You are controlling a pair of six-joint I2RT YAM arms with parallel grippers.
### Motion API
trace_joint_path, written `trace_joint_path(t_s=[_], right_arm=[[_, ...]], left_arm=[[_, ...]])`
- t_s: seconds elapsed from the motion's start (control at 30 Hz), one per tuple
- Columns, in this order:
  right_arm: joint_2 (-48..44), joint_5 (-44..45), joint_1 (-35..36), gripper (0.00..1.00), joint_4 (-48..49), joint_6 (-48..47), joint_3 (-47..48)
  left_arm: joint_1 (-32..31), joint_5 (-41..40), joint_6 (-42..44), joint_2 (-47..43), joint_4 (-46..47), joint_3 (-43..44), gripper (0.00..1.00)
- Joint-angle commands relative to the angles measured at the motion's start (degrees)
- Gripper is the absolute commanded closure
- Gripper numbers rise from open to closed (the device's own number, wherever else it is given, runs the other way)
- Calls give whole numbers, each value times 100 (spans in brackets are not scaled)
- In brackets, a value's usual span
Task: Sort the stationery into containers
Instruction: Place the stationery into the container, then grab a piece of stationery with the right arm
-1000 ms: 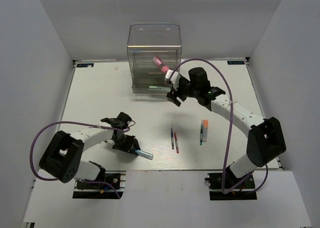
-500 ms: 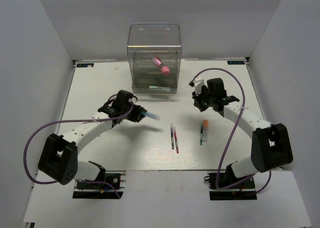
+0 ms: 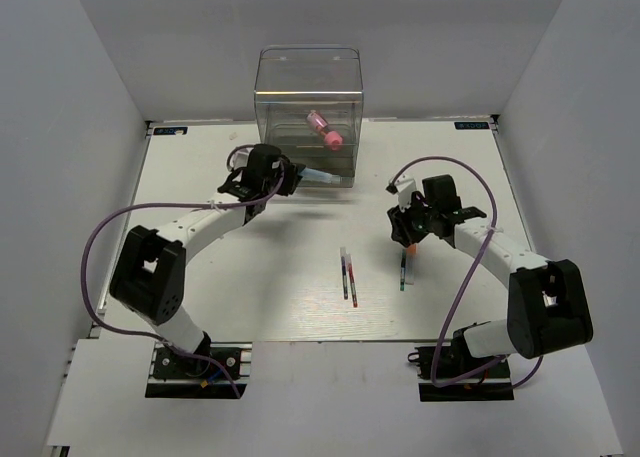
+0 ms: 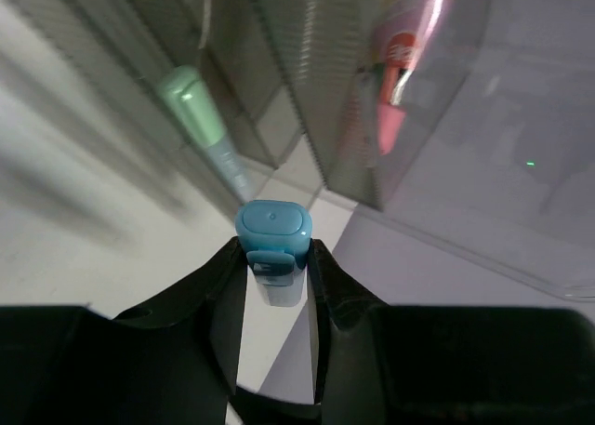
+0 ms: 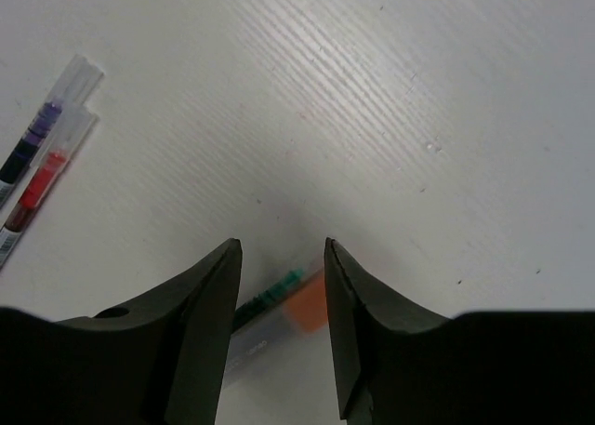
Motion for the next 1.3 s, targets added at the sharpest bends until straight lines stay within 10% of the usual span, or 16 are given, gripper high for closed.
trace_joint_path(t_s=[0.0, 0.47, 0.8, 1.27], right_arm=[[-179, -225, -62, 53, -134, 30, -126], [-135, -383, -150, 36, -326, 118, -179], [-91, -357, -177, 33, -950, 302, 15], [-232, -67, -194, 33, -1470, 601, 287]], left_arm=[[76, -241, 178, 143, 453, 528, 89], [76, -874, 125, 1058, 506, 1082, 87], [76, -874, 125, 1287, 365, 1434, 38], [76, -443, 125, 778, 234, 1320, 23]])
